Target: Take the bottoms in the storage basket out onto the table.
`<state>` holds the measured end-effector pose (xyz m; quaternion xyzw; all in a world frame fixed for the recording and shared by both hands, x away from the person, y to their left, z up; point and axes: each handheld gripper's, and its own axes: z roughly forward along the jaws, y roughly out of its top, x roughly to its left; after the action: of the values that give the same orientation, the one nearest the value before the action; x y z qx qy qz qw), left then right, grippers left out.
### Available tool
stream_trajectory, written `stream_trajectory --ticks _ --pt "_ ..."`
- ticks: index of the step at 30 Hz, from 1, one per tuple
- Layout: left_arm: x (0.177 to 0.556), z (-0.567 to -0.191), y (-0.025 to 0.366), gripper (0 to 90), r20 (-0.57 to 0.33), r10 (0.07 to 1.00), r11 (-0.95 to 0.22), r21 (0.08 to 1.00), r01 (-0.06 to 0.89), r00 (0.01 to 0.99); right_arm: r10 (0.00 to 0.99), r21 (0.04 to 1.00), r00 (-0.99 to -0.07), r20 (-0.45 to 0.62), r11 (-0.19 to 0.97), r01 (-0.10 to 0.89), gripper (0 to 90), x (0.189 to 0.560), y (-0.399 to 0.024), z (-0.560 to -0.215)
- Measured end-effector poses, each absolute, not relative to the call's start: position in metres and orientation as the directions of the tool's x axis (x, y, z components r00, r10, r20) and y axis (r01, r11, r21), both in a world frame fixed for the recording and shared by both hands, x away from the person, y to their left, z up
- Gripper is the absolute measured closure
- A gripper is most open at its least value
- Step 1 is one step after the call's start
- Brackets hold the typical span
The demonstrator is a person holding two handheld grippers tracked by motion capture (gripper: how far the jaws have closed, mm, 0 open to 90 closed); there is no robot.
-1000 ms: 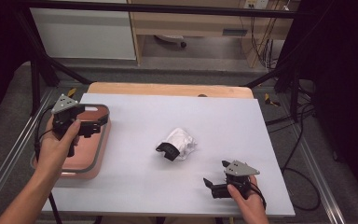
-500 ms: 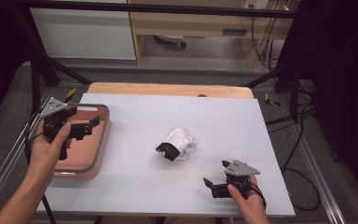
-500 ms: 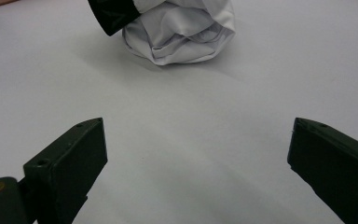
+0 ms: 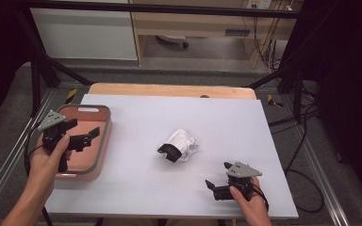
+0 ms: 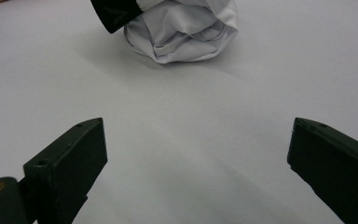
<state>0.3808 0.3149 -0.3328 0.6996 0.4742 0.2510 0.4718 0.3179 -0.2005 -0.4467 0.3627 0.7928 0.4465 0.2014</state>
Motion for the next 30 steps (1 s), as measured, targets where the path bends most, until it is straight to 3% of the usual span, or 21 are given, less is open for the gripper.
stream_trajectory --ticks 30 --pt "0.345 -0.364 0.296 5.7 -0.099 0.876 -0.138 0.887 0.44 0.472 0.754 0.852 -0.657 0.004 0.342 0.397 4.9 0.318 -0.2 -0.447"
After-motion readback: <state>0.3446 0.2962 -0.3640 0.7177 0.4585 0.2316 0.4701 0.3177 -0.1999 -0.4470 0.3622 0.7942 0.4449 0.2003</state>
